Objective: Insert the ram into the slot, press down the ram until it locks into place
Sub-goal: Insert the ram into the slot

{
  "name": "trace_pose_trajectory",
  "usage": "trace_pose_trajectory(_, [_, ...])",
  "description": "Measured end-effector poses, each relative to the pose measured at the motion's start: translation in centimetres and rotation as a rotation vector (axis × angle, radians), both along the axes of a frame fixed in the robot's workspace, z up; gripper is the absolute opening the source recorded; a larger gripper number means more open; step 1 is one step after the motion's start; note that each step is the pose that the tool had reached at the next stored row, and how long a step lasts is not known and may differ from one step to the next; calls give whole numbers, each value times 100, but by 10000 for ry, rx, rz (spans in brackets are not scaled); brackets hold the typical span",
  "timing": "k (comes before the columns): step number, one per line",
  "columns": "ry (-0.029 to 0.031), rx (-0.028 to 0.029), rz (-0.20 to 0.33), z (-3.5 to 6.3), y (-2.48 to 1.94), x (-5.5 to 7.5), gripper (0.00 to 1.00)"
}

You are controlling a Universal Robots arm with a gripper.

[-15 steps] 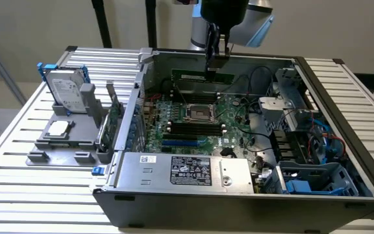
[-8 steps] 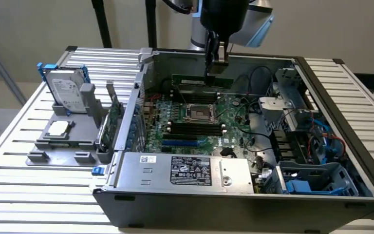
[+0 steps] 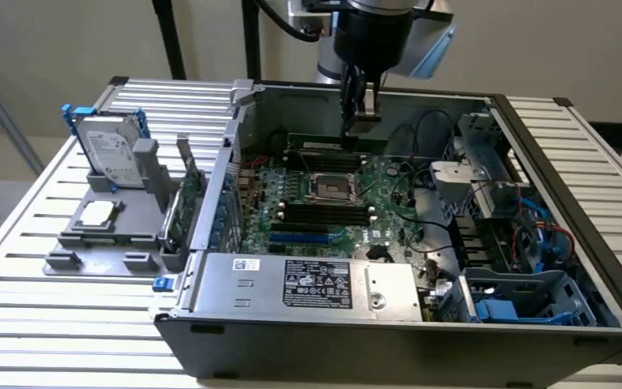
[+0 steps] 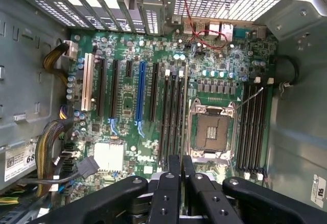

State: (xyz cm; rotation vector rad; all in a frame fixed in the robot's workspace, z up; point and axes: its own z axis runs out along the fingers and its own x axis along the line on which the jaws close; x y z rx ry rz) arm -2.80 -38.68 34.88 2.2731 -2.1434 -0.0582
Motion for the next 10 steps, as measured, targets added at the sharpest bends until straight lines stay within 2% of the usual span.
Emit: trace_pose_trajectory(10, [1,-2,3,-182,0,40,13])
